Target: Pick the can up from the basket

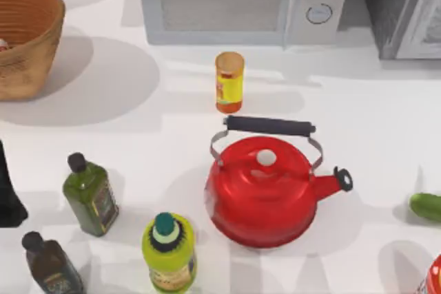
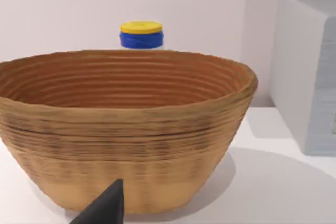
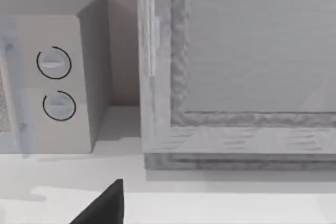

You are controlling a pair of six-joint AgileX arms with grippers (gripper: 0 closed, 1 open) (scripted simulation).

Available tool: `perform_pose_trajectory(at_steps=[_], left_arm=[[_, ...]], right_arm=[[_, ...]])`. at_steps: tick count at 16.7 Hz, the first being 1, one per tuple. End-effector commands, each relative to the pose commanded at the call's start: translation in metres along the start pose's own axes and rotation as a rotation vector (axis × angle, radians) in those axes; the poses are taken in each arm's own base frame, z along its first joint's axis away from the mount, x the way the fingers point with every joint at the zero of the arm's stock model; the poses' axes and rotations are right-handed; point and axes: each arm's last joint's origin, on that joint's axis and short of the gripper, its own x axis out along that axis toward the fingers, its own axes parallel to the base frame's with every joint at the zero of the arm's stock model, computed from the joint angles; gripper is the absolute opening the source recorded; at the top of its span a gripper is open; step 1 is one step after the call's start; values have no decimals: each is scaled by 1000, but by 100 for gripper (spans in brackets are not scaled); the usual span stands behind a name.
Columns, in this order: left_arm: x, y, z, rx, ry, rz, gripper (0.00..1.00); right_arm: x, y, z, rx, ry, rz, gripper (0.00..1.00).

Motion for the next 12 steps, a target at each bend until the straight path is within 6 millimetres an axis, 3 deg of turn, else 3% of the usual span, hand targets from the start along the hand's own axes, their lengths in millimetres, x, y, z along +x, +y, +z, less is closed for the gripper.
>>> perform_pose_trajectory(at_steps=[5, 8, 12], left_arm=[[0, 1, 12, 1, 19, 9, 100], [3, 3, 43, 6, 80, 21, 100], [22, 7, 101, 12, 224, 28, 100]], right_arm=[[0, 0, 0, 0, 0, 0, 100], [0, 0, 0, 0, 0, 0, 100], [0, 0, 0, 0, 0, 0, 100]])
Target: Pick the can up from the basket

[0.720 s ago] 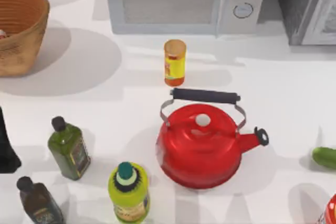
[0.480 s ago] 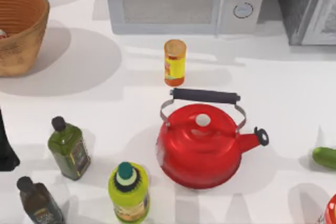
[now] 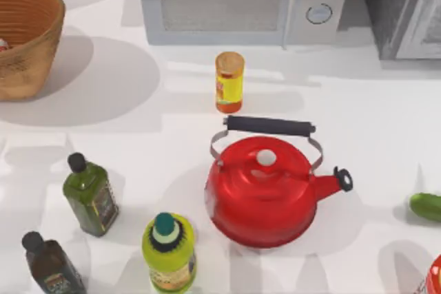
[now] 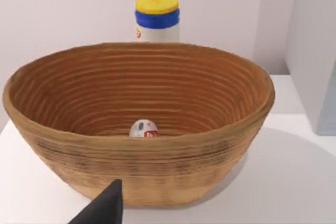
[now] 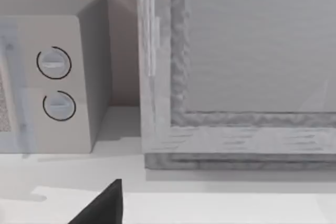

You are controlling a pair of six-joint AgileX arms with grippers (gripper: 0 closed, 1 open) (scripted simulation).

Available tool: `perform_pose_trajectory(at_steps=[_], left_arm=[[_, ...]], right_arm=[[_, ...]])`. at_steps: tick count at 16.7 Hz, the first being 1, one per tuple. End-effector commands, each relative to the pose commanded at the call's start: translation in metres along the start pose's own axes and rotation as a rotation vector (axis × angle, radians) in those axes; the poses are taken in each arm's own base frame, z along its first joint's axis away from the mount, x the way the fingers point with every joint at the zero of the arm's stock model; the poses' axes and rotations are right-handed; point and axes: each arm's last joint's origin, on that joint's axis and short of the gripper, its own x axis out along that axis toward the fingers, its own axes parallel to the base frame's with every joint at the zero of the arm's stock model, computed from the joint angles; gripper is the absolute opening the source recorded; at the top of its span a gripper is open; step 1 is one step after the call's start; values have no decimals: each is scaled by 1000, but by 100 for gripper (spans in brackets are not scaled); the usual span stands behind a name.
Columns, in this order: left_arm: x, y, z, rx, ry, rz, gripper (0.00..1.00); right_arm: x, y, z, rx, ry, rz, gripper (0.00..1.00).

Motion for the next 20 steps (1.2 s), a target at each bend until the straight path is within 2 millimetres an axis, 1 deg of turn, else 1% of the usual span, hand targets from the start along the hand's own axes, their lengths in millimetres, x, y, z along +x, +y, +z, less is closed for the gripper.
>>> perform_pose_trajectory(at_steps=[1, 3, 5, 8, 10, 12, 14, 17, 20], left_arm=[[6, 2, 17, 1, 46, 0, 100], [23, 6, 52, 3, 149, -1, 100], [49, 11, 84, 2, 262, -4, 100], [105, 22, 121, -2, 445, -10, 100], [149, 31, 135, -7, 571, -17, 100], [195, 40, 139, -13, 694, -26, 100], [240, 50, 132, -19, 813, -37, 100], [299, 62, 107, -26, 972, -57, 100], [342, 70, 74, -30, 1097, -77, 100]], right_arm=[[0, 0, 0, 0, 0, 0, 100], [0, 0, 0, 0, 0, 0, 100], [0, 0, 0, 0, 0, 0, 100], [0, 0, 0, 0, 0, 0, 100], [0, 0, 0, 0, 0, 0, 100], [0, 0, 0, 0, 0, 0, 100], [0, 0, 0, 0, 0, 0, 100], [0, 0, 0, 0, 0, 0, 100], [0, 0, 0, 0, 0, 0, 100]])
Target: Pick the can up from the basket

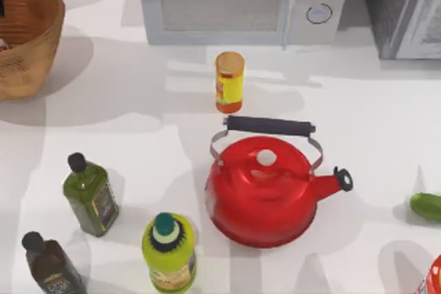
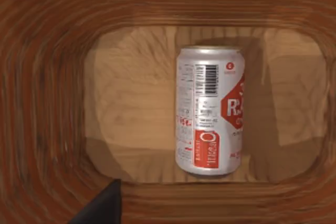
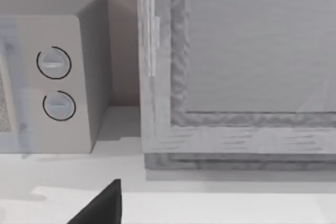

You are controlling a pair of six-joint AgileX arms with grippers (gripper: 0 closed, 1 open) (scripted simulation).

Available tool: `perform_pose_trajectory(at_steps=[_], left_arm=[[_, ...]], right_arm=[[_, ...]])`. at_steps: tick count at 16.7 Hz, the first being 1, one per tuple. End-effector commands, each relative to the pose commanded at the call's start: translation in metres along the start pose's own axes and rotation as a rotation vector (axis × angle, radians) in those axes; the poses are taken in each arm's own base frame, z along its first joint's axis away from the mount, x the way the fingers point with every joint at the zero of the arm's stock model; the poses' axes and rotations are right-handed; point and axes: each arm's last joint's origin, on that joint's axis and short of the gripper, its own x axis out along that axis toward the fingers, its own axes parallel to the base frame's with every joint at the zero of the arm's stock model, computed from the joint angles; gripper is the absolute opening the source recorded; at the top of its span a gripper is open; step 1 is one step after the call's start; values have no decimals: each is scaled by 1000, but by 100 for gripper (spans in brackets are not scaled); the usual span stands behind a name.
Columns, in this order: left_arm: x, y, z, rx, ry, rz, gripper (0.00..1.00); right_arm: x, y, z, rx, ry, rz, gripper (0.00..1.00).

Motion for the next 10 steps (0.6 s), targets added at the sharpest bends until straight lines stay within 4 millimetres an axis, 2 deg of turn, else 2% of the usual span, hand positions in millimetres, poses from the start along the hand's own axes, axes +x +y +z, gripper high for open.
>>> perform_pose_trajectory(at_steps=[3, 5, 7, 10], left_arm=[[39, 8, 9, 5, 87, -14, 100], [57, 11, 11, 8, 124, -21, 100], [67, 12, 12, 11, 143, -24, 100], [69, 12, 12, 11, 148, -25, 100]], right_arm=[[0, 0, 0, 0, 0, 0, 100], [0, 0, 0, 0, 0, 0, 100], [0, 0, 0, 0, 0, 0, 100], [0, 0, 0, 0, 0, 0, 100]])
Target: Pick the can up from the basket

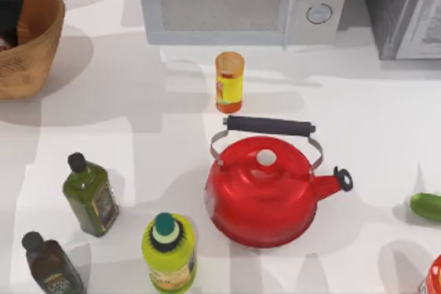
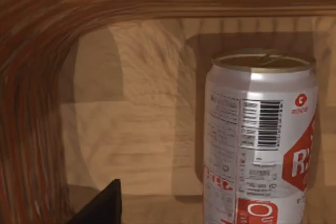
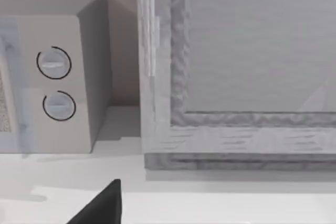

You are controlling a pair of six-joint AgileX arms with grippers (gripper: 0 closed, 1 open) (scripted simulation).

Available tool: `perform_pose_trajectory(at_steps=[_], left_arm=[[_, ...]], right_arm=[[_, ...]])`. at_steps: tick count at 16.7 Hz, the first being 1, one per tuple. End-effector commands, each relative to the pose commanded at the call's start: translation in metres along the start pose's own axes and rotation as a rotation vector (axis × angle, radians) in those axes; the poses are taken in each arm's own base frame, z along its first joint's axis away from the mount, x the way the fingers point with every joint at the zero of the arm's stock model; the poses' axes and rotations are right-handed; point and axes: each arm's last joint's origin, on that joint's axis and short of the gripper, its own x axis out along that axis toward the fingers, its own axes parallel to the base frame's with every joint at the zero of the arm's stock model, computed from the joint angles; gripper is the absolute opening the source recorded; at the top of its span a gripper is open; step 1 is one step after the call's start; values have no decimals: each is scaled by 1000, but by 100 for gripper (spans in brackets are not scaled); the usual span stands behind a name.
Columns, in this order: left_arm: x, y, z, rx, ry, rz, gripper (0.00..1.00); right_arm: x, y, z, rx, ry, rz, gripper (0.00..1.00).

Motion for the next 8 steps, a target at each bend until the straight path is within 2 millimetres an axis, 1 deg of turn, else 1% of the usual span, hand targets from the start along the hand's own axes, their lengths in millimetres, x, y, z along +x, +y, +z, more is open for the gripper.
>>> perform_pose_trajectory(at_steps=[5, 8], left_arm=[[3, -2, 1, 2, -1, 0, 100], [18, -1, 3, 0, -6, 1, 100]], right_arm=[[0, 0, 0, 0, 0, 0, 100], [0, 0, 0, 0, 0, 0, 100]])
